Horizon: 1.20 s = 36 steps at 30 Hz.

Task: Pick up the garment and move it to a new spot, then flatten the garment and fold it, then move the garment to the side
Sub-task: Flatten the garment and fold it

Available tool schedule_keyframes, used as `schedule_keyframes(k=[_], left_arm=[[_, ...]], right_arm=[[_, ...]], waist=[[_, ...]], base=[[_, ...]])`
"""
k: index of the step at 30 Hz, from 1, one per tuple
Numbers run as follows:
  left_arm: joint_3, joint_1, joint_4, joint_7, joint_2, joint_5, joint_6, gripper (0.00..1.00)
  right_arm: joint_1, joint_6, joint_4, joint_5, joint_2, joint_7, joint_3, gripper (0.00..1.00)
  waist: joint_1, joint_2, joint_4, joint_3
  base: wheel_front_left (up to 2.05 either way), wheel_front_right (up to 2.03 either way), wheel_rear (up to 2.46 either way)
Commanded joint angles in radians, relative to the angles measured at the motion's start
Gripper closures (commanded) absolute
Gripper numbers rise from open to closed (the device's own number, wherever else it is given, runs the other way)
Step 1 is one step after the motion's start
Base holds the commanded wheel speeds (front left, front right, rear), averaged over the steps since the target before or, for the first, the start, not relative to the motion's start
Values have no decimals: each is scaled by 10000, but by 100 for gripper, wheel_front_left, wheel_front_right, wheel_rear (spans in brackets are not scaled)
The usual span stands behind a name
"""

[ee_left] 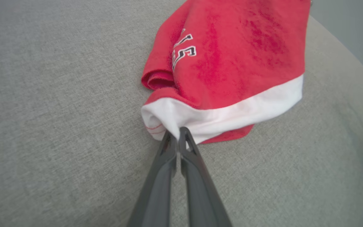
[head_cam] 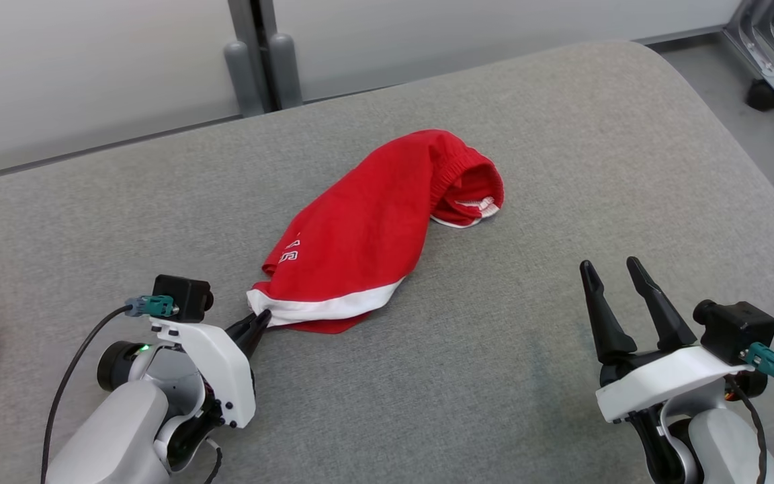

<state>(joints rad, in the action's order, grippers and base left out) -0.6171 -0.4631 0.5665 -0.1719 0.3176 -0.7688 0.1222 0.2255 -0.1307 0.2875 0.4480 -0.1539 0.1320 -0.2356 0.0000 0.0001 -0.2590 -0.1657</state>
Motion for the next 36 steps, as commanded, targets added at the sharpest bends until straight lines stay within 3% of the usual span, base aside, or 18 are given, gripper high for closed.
schedule_keyframes(k=[1,8,19,20,21,22,36], left_arm=[[37,-116,-15,133,25,-127,53,100],[233,617,-690,289,281,-451,-120,100],[573,2355,-2368,106,1098,-774,-1131,100],[577,2502,-2497,166,1130,-751,-1198,69],[579,2621,-2597,221,1148,-716,-1277,12],[602,2717,-2719,354,1150,-685,-1332,0],[1470,3792,-4431,2783,1311,-5,-2518,0]], right_arm=[[-53,0,51,42,-41,45,42,0],[-297,0,95,82,-229,-121,142,0],[-644,0,-39,265,-599,-934,84,0],[-667,0,-59,284,-630,-1014,88,0],[-699,0,-80,310,-652,-1046,97,0],[-744,0,-102,325,-674,-1094,112,0],[-1115,0,-339,330,-650,-1320,197,0]], waist=[[0,-1,199,183],[0,-1,987,704],[0,-1,1767,964],[0,-1,1805,975],[0,-1,1837,988],[0,-1,1863,1002],[0,-1,2072,1136]], base=[[0,0,0],[0,0,0],[0,0,0],[0,0,0],[0,0,0],[0,0,0],[0,0,0]])
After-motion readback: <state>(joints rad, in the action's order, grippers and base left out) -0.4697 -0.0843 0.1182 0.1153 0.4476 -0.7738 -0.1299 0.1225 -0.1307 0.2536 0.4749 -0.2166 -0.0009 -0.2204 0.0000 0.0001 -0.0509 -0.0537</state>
